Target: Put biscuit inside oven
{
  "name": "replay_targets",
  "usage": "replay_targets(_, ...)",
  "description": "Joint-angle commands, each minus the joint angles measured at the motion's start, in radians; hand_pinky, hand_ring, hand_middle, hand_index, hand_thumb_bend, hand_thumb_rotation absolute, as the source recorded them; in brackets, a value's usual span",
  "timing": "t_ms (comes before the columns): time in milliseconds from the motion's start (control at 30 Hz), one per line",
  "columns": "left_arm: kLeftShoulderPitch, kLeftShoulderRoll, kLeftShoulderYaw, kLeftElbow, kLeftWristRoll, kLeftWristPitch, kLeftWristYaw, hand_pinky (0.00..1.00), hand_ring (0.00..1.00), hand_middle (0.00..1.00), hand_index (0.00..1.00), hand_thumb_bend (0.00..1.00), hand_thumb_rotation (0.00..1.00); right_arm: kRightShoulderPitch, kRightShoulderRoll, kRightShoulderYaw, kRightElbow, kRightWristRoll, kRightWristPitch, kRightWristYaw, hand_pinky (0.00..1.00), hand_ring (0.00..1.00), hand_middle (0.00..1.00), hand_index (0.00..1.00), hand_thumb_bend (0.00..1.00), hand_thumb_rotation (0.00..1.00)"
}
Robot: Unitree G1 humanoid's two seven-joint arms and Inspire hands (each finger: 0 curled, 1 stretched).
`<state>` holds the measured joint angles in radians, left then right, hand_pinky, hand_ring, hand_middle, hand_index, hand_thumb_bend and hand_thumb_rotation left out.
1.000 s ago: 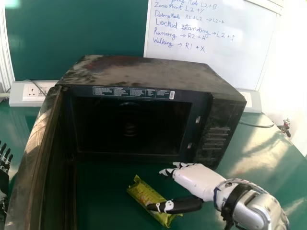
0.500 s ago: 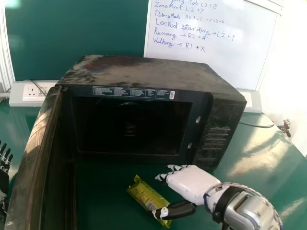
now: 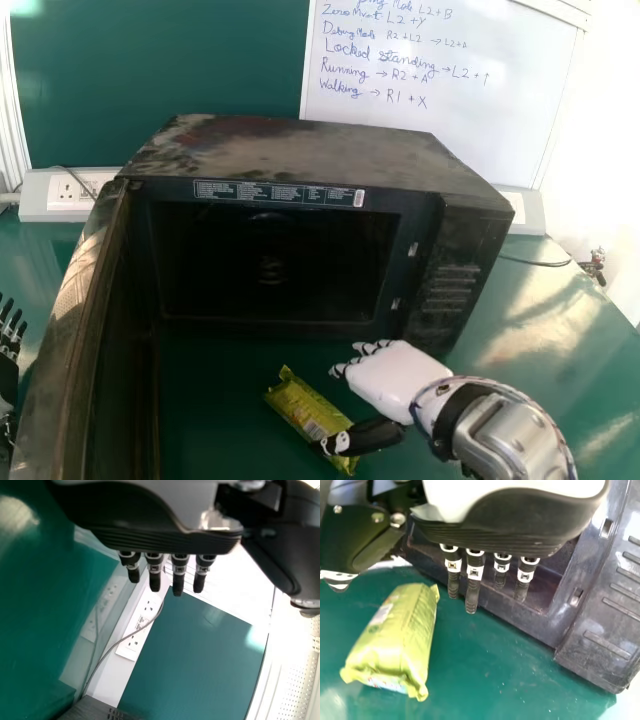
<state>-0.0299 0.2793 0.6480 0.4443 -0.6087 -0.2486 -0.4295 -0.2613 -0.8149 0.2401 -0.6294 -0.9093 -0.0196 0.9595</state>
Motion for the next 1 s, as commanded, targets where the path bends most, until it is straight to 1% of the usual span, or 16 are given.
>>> replay_targets(0, 0.019, -0.046, -0.015, 0.031, 0.004, 0.007, 0.011, 1.00, 0.93, 0.95, 0.99, 0.19, 0.00, -0.015, 0.013, 0.008, 0.011, -0.019, -0.007, 0.008, 0.94, 0.87, 0.83, 0.91, 1.00, 0.68)
replay_targets(133, 0.021, -0.046, -0.016, 0.031, 0.003, 0.004, 0.007, 1.00, 0.93, 0.95, 0.99, 0.19, 0.00, -0.013, 0.018, 0.015, 0.022, -0.055, -0.031, 0.004, 0.93, 0.87, 0.83, 0.90, 1.00, 0.69)
replay_targets(267, 0.023, -0.045, -0.018, 0.030, 0.004, 0.002, 0.004, 1.00, 0.94, 0.95, 0.99, 0.19, 0.00, -0.005, 0.022, 0.021, 0.031, -0.087, -0.065, -0.006, 0.91, 0.86, 0.82, 0.89, 1.00, 0.71)
replay_targets(667, 0.021, -0.046, -0.015, 0.032, -0.005, 0.007, -0.001, 1.00, 0.93, 0.95, 0.99, 0.19, 0.00, 0.010, 0.066, 0.051, 0.056, -0.190, -0.091, 0.002, 0.90, 0.84, 0.82, 0.86, 1.00, 0.71)
replay_targets(833, 0.020, -0.046, -0.014, 0.035, -0.006, 0.006, -0.004, 1.00, 0.93, 0.95, 0.99, 0.19, 0.00, 0.021, 0.094, 0.071, 0.060, -0.240, -0.099, 0.002, 0.89, 0.84, 0.85, 0.88, 1.00, 0.70)
replay_targets(900, 0.021, -0.045, -0.016, 0.036, 0.000, 0.002, -0.004, 1.00, 0.93, 0.95, 0.99, 0.19, 0.00, 0.020, 0.093, 0.083, 0.063, -0.262, -0.118, -0.006, 0.87, 0.84, 0.85, 0.88, 1.00, 0.71)
replay_targets(967, 0.024, -0.047, -0.018, 0.030, 0.002, -0.002, -0.003, 1.00, 0.93, 0.95, 0.99, 0.19, 0.00, 0.023, 0.093, 0.090, 0.067, -0.285, -0.136, -0.025, 0.85, 0.81, 0.83, 0.87, 1.00, 0.71)
